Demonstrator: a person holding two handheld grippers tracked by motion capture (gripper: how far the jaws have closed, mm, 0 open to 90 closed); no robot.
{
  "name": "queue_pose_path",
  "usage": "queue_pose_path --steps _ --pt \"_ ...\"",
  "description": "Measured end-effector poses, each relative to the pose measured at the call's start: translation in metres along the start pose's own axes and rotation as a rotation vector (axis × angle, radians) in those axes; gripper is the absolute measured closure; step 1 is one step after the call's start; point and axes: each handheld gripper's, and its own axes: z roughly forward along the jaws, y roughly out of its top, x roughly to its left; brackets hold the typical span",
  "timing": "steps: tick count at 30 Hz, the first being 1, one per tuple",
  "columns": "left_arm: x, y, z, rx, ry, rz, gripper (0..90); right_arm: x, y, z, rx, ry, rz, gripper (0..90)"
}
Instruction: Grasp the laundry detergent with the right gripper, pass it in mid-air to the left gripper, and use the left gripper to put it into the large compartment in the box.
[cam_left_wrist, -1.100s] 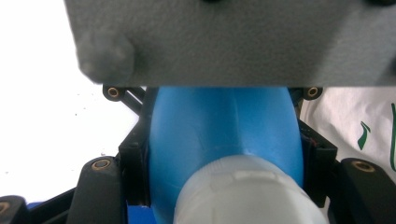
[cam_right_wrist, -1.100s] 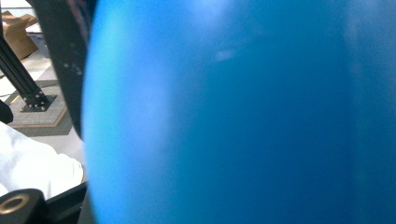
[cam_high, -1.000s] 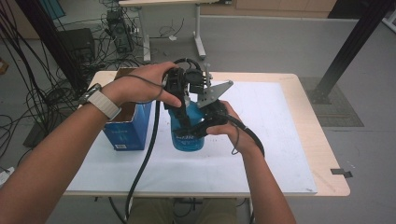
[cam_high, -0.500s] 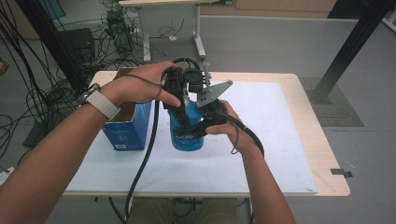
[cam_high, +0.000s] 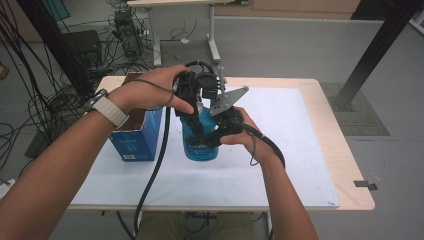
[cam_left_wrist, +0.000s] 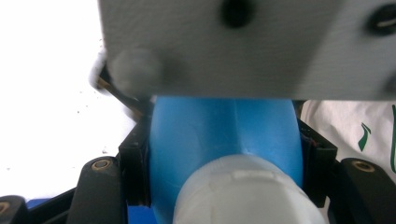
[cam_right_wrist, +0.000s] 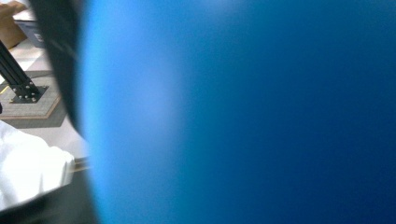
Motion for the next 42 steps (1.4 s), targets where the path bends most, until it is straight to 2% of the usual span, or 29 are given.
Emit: queue_pose_path --steps 2,4,7,12,16,23,27,34,37,42 --pt "0.0 -0.002 0.0 0.0 0.001 -0.002 37.7 -0.001 -0.003 -0.003 0.013 0.012 0.021 12.7" --pt "0.001 -0.003 -0.001 -0.001 0.001 -0.001 37.7 0.002 -0.006 -0.007 0.002 -0.021 0.016 3.5" --pt "0.0 -0.004 -0.001 0.0 0.005 0.001 37.7 0.001 -0.01 -0.014 0.019 -0.044 0.018 2.4" --pt "-0.001 -0.008 -0.003 -0.001 0.011 -0.008 37.7 0.001 -0.017 -0.026 0.047 -0.084 0.051 1.7" --pt "0.0 -0.011 -0.004 0.01 0.02 -0.026 37.7 0.002 -0.019 -0.038 0.129 -0.135 0.062 1.8" --pt "0.0 -0.013 -0.007 0.022 0.039 -0.075 37.7 0.004 -0.022 -0.071 0.268 -0.186 0.067 3.9" --pt "-0.001 -0.013 -0.01 0.022 0.07 -0.103 37.7 0.005 -0.024 -0.089 0.34 -0.226 0.08 6.6" --pt "-0.001 -0.011 -0.016 0.031 0.112 -0.184 37.7 -0.001 -0.032 -0.115 0.431 -0.295 0.157 9.3" --pt "-0.002 -0.009 -0.02 0.036 0.13 -0.206 37.6 -0.003 -0.036 -0.122 0.484 -0.321 0.203 9.9" --pt "-0.001 -0.009 -0.024 0.042 0.152 -0.261 37.7 -0.005 -0.042 -0.131 0.535 -0.356 0.283 10.3"
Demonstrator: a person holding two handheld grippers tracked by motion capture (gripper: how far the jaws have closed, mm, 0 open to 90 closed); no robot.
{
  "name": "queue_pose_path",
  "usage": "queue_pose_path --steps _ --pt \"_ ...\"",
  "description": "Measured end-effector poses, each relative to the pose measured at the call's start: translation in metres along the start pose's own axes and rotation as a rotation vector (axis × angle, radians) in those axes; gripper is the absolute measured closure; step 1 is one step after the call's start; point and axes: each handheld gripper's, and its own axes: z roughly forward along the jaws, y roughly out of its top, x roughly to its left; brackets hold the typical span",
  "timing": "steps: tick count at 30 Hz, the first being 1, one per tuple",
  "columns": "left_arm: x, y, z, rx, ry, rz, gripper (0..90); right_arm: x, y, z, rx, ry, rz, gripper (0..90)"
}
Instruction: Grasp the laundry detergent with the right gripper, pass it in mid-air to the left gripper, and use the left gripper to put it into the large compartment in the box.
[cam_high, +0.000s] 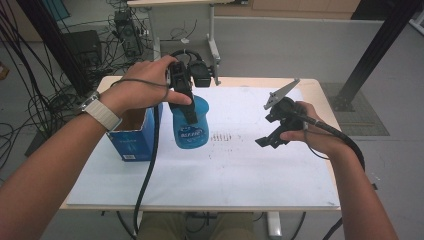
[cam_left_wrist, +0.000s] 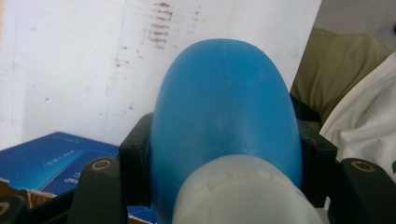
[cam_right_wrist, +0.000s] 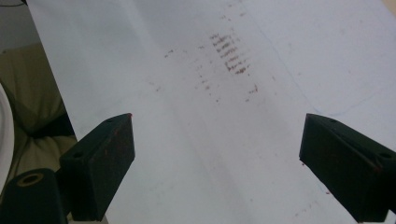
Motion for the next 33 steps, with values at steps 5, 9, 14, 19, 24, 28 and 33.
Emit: queue_pose_path --steps 5,9,14,19,24,28,33 --pt "0.002 0.001 -0.002 0.002 0.008 -0.06 37.7 -0.003 -0.003 -0.001 0.055 -0.012 0.026 10.5" --pt "0.003 0.002 -0.005 0.011 0.019 -0.089 37.7 -0.005 -0.003 0.0 0.14 -0.024 0.048 10.5" --pt "0.004 0.002 -0.008 0.008 0.028 -0.126 37.7 -0.007 -0.005 0.0 0.143 -0.03 0.064 10.5" --pt "0.004 0.003 -0.012 0.003 0.027 -0.166 37.7 -0.006 -0.006 -0.001 0.145 -0.032 0.063 10.5" --pt "0.007 0.003 -0.018 0.008 0.037 -0.206 37.7 -0.006 -0.005 -0.003 0.168 -0.059 0.066 10.5" --pt "0.011 0.003 -0.022 0.01 0.042 -0.254 37.7 -0.006 -0.006 -0.005 0.158 -0.058 0.072 10.5" --pt "0.014 0.002 -0.029 0.013 0.052 -0.321 37.7 -0.006 -0.007 -0.005 0.168 -0.052 0.072 10.5"
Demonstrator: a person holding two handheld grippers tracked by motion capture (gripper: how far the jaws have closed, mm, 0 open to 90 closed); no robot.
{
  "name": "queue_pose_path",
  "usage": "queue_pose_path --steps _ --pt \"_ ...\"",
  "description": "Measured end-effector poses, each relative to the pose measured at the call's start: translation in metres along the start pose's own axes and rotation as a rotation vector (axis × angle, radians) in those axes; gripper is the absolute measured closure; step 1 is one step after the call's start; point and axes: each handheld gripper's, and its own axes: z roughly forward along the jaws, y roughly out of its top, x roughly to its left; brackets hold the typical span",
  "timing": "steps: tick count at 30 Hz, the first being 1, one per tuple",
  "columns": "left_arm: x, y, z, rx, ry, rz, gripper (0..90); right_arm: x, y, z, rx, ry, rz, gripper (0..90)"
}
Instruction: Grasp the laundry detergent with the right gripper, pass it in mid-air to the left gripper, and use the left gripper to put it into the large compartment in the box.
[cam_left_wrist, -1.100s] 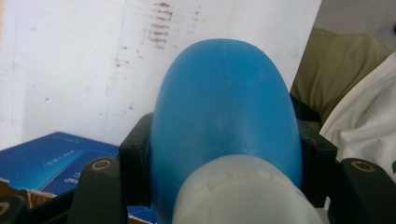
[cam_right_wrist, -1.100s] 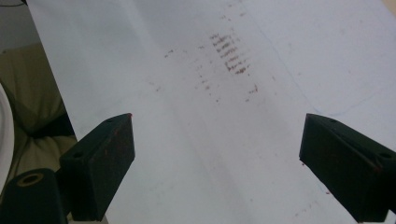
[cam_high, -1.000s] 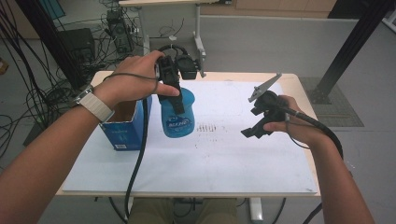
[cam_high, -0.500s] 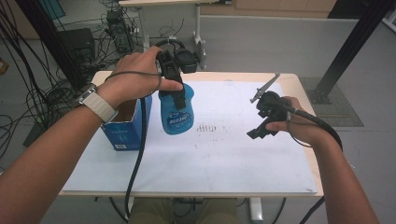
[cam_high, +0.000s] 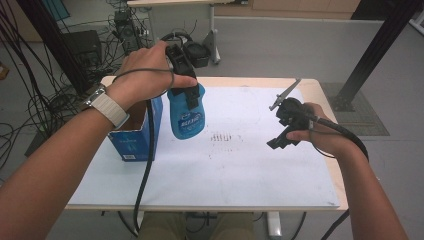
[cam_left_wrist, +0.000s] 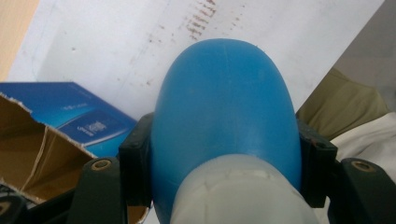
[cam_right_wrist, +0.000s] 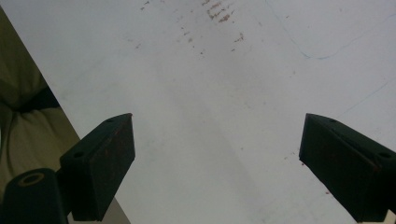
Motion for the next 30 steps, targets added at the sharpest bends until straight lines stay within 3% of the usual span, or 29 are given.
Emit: queue_pose_path --steps 8,21,30 --pt "0.005 0.001 -0.016 0.003 0.017 -0.099 37.7 -0.002 -0.004 -0.001 -0.002 -0.014 0.011 10.1" --pt "0.01 -0.001 -0.04 0.014 0.05 -0.226 37.7 -0.001 -0.002 -0.007 -0.031 -0.024 0.001 9.6" --pt "0.02 -0.011 -0.05 0.0 0.037 -0.32 37.7 0.001 0.001 -0.011 -0.037 -0.036 -0.012 9.6"
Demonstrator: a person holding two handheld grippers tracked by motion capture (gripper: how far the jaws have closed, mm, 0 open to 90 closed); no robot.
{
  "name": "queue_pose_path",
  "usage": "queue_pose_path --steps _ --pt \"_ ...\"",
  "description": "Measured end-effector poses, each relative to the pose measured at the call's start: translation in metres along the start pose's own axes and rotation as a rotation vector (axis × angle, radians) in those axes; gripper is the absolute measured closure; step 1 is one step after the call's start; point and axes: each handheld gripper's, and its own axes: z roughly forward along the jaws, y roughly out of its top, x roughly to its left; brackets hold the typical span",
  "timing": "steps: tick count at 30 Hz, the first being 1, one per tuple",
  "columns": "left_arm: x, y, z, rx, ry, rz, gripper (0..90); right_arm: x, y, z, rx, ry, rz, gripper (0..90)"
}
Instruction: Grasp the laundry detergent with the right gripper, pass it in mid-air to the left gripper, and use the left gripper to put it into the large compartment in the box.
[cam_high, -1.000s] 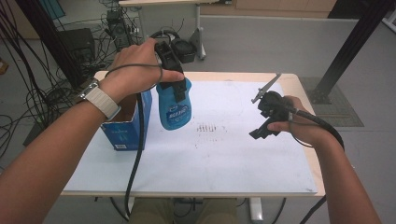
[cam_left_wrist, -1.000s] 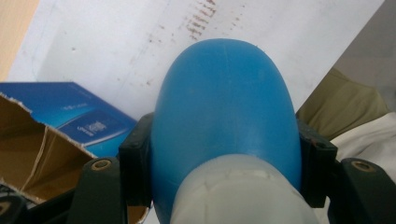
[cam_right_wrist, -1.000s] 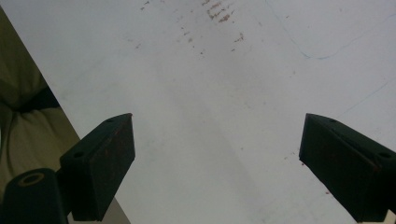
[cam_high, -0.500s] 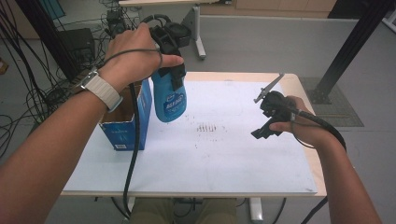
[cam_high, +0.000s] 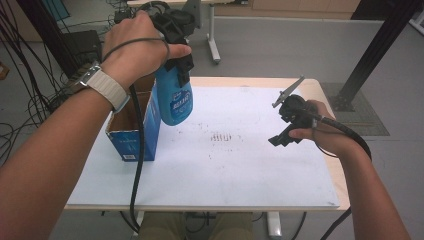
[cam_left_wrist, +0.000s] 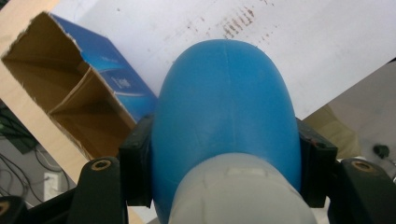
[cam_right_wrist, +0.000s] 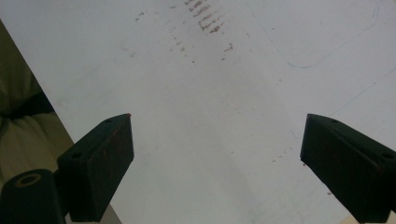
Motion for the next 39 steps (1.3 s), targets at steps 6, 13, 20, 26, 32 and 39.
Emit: queue_pose_path --steps 6,13,20,26,32,39 --pt "0.007 -0.003 -0.006 0.003 0.0 -0.08 37.7 0.0 0.0 -0.002 0.001 -0.008 -0.003 9.6" --pt "0.013 -0.006 -0.01 0.026 -0.003 -0.141 37.7 -0.001 -0.003 -0.004 -0.005 -0.01 -0.007 9.5" --pt "0.02 -0.009 -0.016 0.031 -0.014 -0.228 37.7 -0.003 -0.003 -0.005 -0.012 -0.011 -0.017 9.4" --pt "0.032 -0.012 -0.02 0.04 -0.015 -0.302 37.7 -0.005 -0.003 -0.005 -0.01 -0.008 -0.023 9.4" --pt "0.042 -0.017 -0.023 0.051 -0.009 -0.356 37.7 -0.007 -0.004 -0.005 -0.008 -0.007 -0.024 9.4" --pt "0.053 -0.022 -0.024 0.044 -0.018 -0.416 37.7 -0.008 -0.004 -0.004 -0.005 -0.004 -0.028 9.3"
